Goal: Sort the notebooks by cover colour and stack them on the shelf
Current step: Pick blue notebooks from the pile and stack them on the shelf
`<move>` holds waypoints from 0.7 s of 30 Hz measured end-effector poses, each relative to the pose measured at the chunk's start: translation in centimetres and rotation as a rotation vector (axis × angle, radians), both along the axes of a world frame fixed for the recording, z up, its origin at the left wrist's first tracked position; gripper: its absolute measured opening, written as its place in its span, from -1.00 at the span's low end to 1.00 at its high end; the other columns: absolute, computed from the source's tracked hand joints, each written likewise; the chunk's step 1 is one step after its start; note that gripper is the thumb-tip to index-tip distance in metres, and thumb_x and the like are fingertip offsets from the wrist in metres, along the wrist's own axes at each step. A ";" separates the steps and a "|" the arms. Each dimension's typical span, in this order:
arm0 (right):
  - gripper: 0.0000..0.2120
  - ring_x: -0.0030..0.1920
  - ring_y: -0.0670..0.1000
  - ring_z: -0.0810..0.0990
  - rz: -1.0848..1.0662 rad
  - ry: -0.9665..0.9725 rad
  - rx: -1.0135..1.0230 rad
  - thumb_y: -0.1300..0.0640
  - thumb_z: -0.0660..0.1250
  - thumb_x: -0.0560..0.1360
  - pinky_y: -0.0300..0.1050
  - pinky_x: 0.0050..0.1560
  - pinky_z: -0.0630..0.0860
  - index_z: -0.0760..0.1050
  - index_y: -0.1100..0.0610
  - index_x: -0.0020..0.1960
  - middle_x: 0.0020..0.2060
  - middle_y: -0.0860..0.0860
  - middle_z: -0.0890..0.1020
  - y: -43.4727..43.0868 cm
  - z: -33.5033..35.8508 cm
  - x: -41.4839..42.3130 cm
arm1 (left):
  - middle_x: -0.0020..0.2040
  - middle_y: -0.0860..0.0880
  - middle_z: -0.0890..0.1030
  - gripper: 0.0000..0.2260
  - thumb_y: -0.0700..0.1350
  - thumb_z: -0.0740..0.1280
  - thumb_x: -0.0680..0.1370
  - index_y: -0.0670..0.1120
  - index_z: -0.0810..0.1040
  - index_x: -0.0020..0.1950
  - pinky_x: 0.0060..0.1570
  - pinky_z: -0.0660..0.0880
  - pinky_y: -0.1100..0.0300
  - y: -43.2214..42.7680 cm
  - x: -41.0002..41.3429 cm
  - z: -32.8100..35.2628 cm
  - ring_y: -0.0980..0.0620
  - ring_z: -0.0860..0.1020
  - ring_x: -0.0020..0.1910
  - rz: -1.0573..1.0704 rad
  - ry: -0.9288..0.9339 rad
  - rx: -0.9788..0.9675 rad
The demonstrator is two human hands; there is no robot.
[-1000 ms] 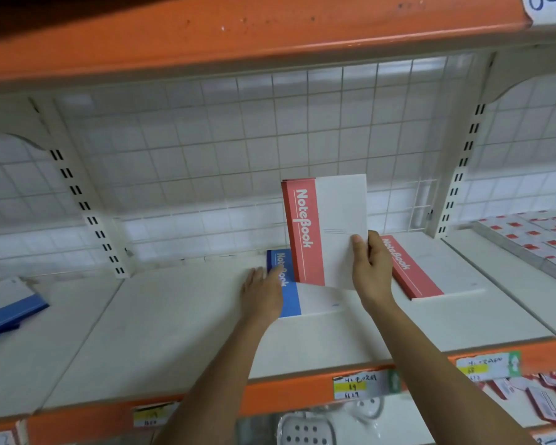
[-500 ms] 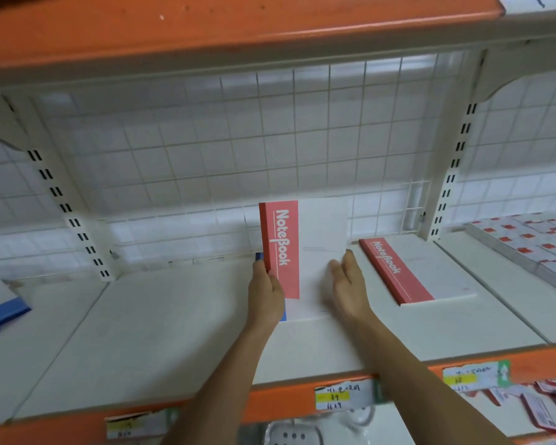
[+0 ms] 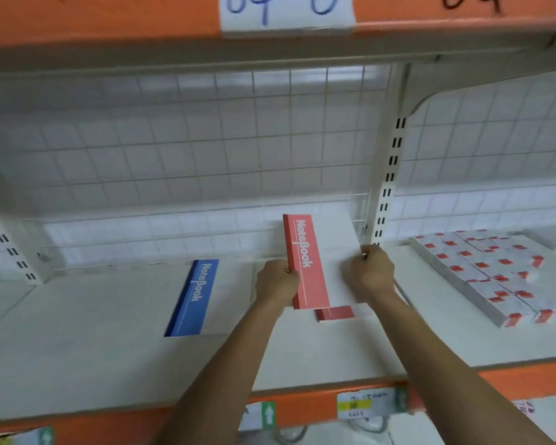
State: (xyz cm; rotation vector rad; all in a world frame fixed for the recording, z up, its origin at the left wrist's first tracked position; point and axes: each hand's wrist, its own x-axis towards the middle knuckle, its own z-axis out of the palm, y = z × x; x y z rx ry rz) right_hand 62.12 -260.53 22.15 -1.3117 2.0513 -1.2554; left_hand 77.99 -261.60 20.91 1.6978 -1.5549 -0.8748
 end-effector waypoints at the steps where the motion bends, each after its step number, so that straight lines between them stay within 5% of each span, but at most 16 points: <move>1: -0.74 0.06 0.23 0.55 0.002 0.024 0.053 0.35 0.17 0.46 -0.17 -0.12 0.36 0.52 0.35 0.10 0.01 0.24 0.61 0.0 -0.3 -0.8 | -0.07 -0.09 0.66 -0.83 -0.15 0.23 0.54 -0.13 0.58 -0.17 -0.17 0.46 0.19 0.1 -0.7 -0.2 -0.05 0.60 -0.11 -0.002 0.002 0.021; 9: -0.83 -0.09 0.21 0.53 0.044 0.158 0.227 0.31 0.20 0.43 -0.10 -0.13 0.41 0.48 0.34 -0.03 -0.18 0.17 0.54 -0.6 -1.9 -4.3 | 0.06 -0.07 0.65 -0.78 -0.09 0.28 0.57 -0.17 0.61 0.11 0.08 0.56 0.06 0.0 -4.0 -1.4 -0.05 0.62 0.00 -0.026 -0.122 0.053; 15: -0.96 -0.01 0.22 0.55 0.101 0.232 0.266 0.29 0.21 0.42 -0.10 -0.09 0.39 0.41 0.26 -0.15 -0.14 0.18 0.53 -1.4 -2.7 -4.8 | -0.05 -0.19 0.65 -0.81 -0.19 0.27 0.53 -0.18 0.46 -0.28 -0.06 0.53 0.08 -0.1 -4.2 -1.6 -0.14 0.62 -0.04 -0.025 -0.265 0.077; 21: -0.89 0.06 0.22 0.48 0.097 0.278 0.315 0.25 0.19 0.43 -0.08 0.00 0.37 0.34 0.20 -0.27 -0.02 0.21 0.54 -1.4 -3.4 -4.9 | -0.06 -0.24 0.64 -0.71 -0.18 0.28 0.52 -0.12 0.35 -0.40 -0.03 0.54 0.02 -0.1 -4.0 -1.4 -0.18 0.61 -0.07 -0.045 -0.307 0.072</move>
